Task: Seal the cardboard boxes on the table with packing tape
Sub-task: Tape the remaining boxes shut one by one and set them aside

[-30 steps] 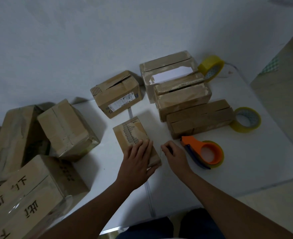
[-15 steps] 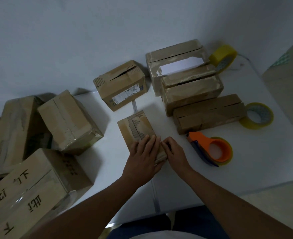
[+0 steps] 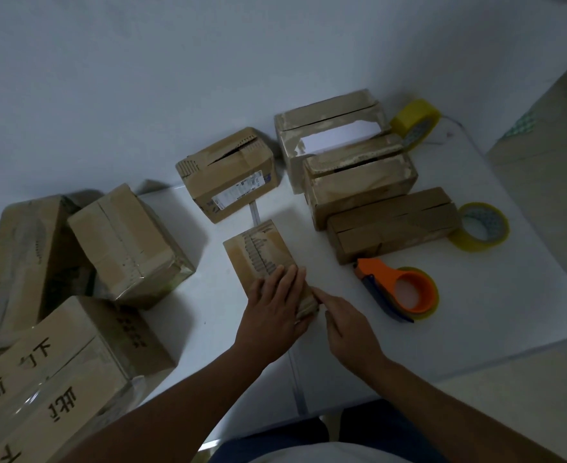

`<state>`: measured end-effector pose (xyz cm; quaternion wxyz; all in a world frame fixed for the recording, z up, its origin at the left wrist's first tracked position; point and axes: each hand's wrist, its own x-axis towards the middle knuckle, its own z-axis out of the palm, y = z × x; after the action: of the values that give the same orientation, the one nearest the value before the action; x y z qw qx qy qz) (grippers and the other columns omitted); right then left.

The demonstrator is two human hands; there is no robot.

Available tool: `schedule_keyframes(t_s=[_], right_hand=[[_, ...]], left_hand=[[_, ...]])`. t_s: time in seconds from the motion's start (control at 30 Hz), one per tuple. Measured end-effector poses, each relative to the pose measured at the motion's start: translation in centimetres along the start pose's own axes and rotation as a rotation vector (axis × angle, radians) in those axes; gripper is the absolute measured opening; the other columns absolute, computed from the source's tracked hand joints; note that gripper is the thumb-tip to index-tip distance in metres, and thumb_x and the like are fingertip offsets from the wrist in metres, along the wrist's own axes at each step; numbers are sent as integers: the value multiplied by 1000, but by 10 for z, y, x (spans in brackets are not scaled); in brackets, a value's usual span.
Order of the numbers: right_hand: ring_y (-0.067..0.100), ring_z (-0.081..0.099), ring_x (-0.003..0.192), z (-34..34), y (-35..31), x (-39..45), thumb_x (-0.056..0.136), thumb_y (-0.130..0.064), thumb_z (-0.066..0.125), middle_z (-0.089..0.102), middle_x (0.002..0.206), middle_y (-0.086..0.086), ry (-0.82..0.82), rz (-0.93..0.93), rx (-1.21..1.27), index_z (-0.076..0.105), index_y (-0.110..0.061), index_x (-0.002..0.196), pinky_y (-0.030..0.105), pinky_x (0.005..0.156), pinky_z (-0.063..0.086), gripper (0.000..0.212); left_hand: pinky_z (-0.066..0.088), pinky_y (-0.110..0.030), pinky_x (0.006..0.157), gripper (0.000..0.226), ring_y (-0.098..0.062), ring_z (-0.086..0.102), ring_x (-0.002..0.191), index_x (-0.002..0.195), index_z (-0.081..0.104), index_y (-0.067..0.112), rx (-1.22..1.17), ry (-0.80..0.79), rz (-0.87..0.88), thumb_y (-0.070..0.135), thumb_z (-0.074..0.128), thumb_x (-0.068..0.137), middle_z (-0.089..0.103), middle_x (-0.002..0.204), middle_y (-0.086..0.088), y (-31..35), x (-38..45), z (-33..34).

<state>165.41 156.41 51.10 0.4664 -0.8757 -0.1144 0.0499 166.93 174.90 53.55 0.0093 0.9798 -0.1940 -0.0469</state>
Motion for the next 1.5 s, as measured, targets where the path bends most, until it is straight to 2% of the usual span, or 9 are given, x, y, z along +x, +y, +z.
schedule_keyframes(t_s=[0.33,0.53,0.63,0.8,0.9,1.1,1.23,1.33,1.5], right_hand=[[23,44,134,-20,-7,46,94,-6,50,31,156,6,-545,109,-63,2,-26,153,36,110,38,79],[12,48,124,-55,-13,49,87,-49,66,48,140,-7,-596,110,-285,44,-23,137,29,99,43,61],[11,54,96,-51,-27,58,87,-46,66,56,116,-4,-558,0,-355,50,-20,115,25,74,40,41],[20,57,109,-18,-34,51,91,-39,62,51,134,6,-456,44,-375,35,-11,142,25,82,42,64],[20,56,97,-22,-32,42,95,-22,53,48,128,5,-474,24,-496,39,-13,134,25,68,35,42],[17,51,96,-42,-44,51,82,-2,52,50,115,0,-230,-102,-544,50,-17,118,32,82,49,39],[23,39,130,-10,-56,59,88,-38,59,43,142,3,-311,-391,-578,43,-16,136,38,109,33,56],[24,13,148,11,-52,69,87,-64,48,21,159,1,-428,-439,-727,27,-17,151,47,120,13,82],[28,10,149,18,-47,66,93,-68,26,15,162,2,-436,-400,-834,21,-18,154,53,117,17,79]], left_hand=[[30,-48,112,80,-30,34,142,155,30,13,-17,-5,12,63,42,93,36,154,-7,-1,-1,-1],[33,-49,110,84,-29,36,141,154,31,13,36,48,140,63,48,89,37,154,-7,-11,3,-2],[30,-46,109,83,-28,37,141,153,34,13,77,63,221,65,48,89,39,153,-6,-18,8,-2],[26,-44,112,92,-26,34,142,155,29,17,71,-15,299,73,44,85,36,155,-3,-40,14,-2],[26,-43,114,90,-21,28,142,156,23,24,-61,-39,311,79,37,86,31,155,1,-46,21,-17],[39,-8,89,50,-2,46,121,141,48,25,-1084,225,-565,51,42,98,40,144,9,-53,-3,-48],[39,-37,109,41,-19,54,125,131,58,16,-1808,215,-1244,43,48,102,59,135,-1,-51,-43,-22],[37,-39,109,55,-23,58,120,121,65,7,-2115,103,-1384,53,45,99,67,123,-9,-36,-62,-15],[36,-36,106,53,-12,60,111,114,68,13,-2176,170,-1352,57,48,95,73,113,-1,-19,-71,-15]])
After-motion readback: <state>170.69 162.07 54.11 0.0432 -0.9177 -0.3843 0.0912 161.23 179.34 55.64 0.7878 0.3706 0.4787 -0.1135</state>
